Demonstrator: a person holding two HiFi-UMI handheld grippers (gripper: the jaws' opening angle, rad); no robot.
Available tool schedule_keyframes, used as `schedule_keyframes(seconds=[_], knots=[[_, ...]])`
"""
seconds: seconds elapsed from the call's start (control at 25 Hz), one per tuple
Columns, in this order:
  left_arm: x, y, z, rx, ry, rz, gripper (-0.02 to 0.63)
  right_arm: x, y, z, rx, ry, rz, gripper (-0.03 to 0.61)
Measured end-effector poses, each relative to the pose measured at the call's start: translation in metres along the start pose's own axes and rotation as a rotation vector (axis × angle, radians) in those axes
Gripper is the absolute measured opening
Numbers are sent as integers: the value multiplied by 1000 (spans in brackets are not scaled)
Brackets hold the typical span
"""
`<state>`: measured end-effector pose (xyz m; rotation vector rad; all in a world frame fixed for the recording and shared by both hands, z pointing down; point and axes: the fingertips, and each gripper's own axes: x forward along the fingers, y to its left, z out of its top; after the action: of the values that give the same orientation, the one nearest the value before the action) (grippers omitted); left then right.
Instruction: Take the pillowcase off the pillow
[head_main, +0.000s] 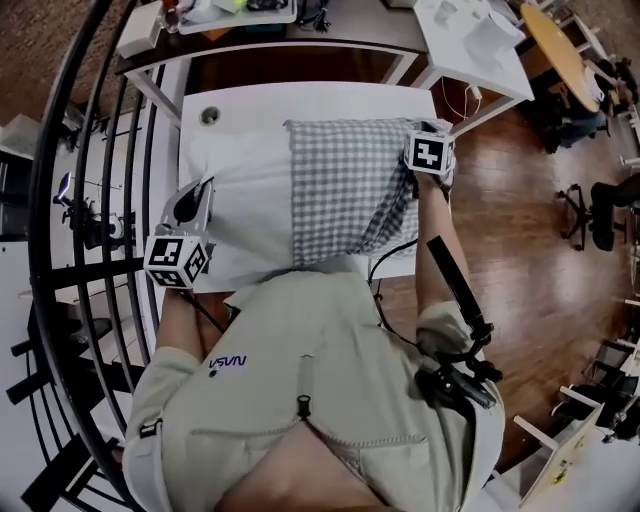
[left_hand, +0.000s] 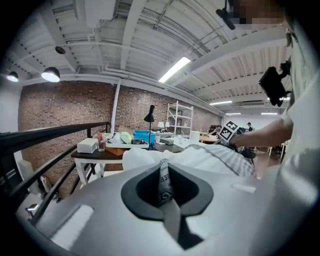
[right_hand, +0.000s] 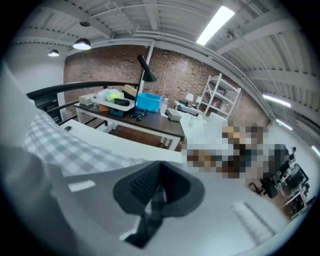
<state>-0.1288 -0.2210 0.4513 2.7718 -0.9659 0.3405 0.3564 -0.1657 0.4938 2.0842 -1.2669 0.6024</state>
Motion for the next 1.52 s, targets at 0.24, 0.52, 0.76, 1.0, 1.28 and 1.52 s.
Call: schedule_keyframes(seconds=[0.24, 0.52, 0.76, 1.0, 1.28, 1.52], knots=[[42, -1, -11, 101, 73, 42, 20, 11, 16, 1, -63, -49, 81, 8], [36, -13, 18, 193, -28, 85, 154, -48, 43, 18, 1, -228, 248, 88], [9, -97, -12, 156, 112, -173, 258, -152, 108, -18, 68, -320, 414, 111], [-7, -148, -73, 146, 328, -282, 296, -203, 136, -93, 74, -200, 422, 136], [5, -152, -106, 252, 404, -238, 184, -189, 169, -170, 69, 2, 418, 183], [5, -150, -81, 252, 326, -208, 14, -159, 175, -170, 15, 3, 315, 27]])
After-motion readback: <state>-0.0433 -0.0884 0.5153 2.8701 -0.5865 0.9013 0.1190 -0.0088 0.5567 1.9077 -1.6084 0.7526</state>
